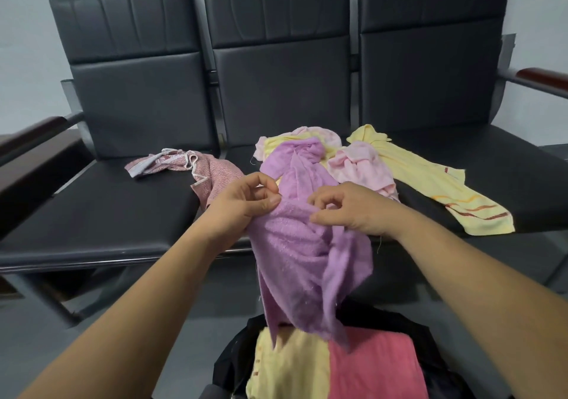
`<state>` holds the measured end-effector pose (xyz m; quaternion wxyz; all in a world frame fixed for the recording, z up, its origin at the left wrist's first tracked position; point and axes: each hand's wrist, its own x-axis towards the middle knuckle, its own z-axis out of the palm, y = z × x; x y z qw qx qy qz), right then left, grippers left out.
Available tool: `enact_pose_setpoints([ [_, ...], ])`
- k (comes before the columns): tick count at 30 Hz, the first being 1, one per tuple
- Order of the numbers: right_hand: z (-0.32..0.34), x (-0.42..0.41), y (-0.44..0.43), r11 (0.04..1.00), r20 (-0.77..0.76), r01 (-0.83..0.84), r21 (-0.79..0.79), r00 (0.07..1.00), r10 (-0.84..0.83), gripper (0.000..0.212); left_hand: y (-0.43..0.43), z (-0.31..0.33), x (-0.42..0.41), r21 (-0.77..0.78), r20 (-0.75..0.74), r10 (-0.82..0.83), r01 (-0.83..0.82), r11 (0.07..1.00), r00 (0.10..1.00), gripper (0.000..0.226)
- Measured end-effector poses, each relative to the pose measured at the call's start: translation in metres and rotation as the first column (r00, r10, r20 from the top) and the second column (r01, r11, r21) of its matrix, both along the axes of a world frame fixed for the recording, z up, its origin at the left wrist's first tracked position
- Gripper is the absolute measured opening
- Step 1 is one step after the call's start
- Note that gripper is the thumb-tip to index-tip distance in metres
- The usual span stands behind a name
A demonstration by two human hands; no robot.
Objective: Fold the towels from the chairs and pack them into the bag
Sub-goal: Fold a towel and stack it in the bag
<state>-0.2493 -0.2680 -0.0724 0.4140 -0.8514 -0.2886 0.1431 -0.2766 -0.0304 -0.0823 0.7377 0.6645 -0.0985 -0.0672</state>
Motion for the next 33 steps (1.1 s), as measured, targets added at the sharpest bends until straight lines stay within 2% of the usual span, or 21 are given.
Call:
enact_pose_setpoints([
  [3, -0.001, 0.001, 0.002, 0.992, -0.072, 0.005, 0.124, 0.997, 0.004, 0.019, -0.003, 0.0, 0.001, -0.031, 0.036, 0.096, -0.095, 0.995, 0.995, 0.017],
  [4, -0.002, 0.001, 0.002, 0.994, -0.109, -0.006, 0.107, 0.994, 0.018, 0.02, -0.002, 0.001, 0.003, -0.049, 0.04, 0.132, -0.13, 0.99, 0.99, 0.022],
  [6, -0.006, 0.007, -0.005, 0.996, -0.098, -0.016, -0.092, 0.995, 0.007, 0.024, 0.001, 0.002, 0.005, -0.083, 0.042, 0.203, -0.199, 0.976, 0.978, 0.029],
  [8, -0.011, 0.015, -0.02, 0.925, -0.002, -0.015, -0.381, 1.0, 0.015, 0.029, 0.008, 0.002, 0.009, -0.117, 0.025, 0.314, -0.309, 0.944, 0.949, 0.031],
  [10, -0.013, 0.02, -0.035, 0.879, 0.006, 0.035, -0.476, 0.999, -0.037, 0.034, 0.019, 0.001, 0.013, -0.133, -0.008, 0.429, -0.426, 0.895, 0.903, 0.032],
  [11, -0.012, 0.02, -0.04, 0.902, 0.003, 0.105, -0.419, 0.994, -0.114, 0.037, 0.025, -0.001, 0.015, -0.099, -0.018, 0.468, -0.467, 0.879, 0.884, 0.032],
  [12, -0.009, 0.02, -0.043, 0.939, -0.016, 0.191, -0.287, 0.979, -0.204, 0.037, 0.031, -0.003, 0.016, -0.022, -0.021, 0.495, -0.495, 0.869, 0.869, 0.032],
  [14, -0.003, 0.02, -0.043, 0.939, -0.119, 0.317, 0.13, 0.946, -0.303, 0.02, 0.038, -0.008, 0.016, 0.179, 0.012, 0.508, -0.502, 0.846, 0.861, 0.032],
  [15, 0.001, 0.019, -0.04, 0.889, -0.193, 0.328, 0.319, 0.941, -0.278, 0.01, 0.038, -0.009, 0.015, 0.255, 0.045, 0.486, -0.48, 0.839, 0.873, 0.029],
  [16, 0.007, 0.016, -0.036, 0.841, -0.241, 0.314, 0.44, 0.944, -0.226, 0.012, 0.034, -0.009, 0.013, 0.302, 0.085, 0.442, -0.445, 0.843, 0.893, 0.022],
  [17, 0.011, 0.013, -0.03, 0.819, -0.254, 0.284, 0.498, 0.951, -0.175, 0.016, 0.028, -0.007, 0.01, 0.301, 0.112, 0.366, -0.383, 0.873, 0.924, 0.009],
  [18, 0.014, 0.01, -0.023, 0.831, -0.226, 0.245, 0.499, 0.963, -0.148, 0.017, 0.021, -0.005, 0.007, 0.284, 0.14, 0.271, -0.301, 0.91, 0.952, 0.015],
  [20, 0.018, 0.003, -0.01, 0.9, -0.11, 0.178, 0.397, 0.983, -0.145, 0.025, 0.002, 0.001, 0.001, 0.199, 0.158, 0.089, -0.121, 0.973, 0.983, 0.045],
  [21, 0.019, 0.0, -0.005, 0.931, -0.056, 0.155, 0.33, 0.988, -0.145, 0.03, -0.009, 0.002, -0.001, 0.173, 0.145, 0.018, -0.043, 0.984, 0.989, 0.052],
  [22, 0.022, -0.003, 0.0, 0.954, -0.017, 0.139, 0.265, 0.99, -0.139, 0.029, -0.018, 0.004, -0.004, 0.18, 0.141, -0.047, 0.021, 0.983, 0.989, 0.056],
  [24, 0.023, -0.007, 0.004, 0.972, 0.021, 0.11, 0.206, 0.993, -0.117, 0.021, -0.03, 0.005, -0.007, 0.276, 0.156, -0.088, 0.042, 0.96, 0.984, 0.051],
  [28, 0.02, -0.008, 0.006, 0.972, 0.028, 0.126, 0.199, 0.991, -0.134, 0.017, -0.031, 0.006, -0.004, 0.41, 0.325, 0.024, -0.164, 0.897, 0.945, 0.016],
  [30, 0.011, -0.003, 0.006, 0.972, 0.015, 0.161, 0.173, 0.986, -0.166, 0.026, -0.032, 0.007, -0.005, 0.328, 0.366, 0.083, -0.212, 0.921, 0.927, 0.008],
  [33, -0.004, 0.005, -0.003, 0.981, 0.049, 0.193, -0.012, 0.98, -0.193, 0.039, -0.032, 0.005, -0.004, 0.069, 0.262, 0.237, -0.263, 0.962, 0.936, 0.016],
])
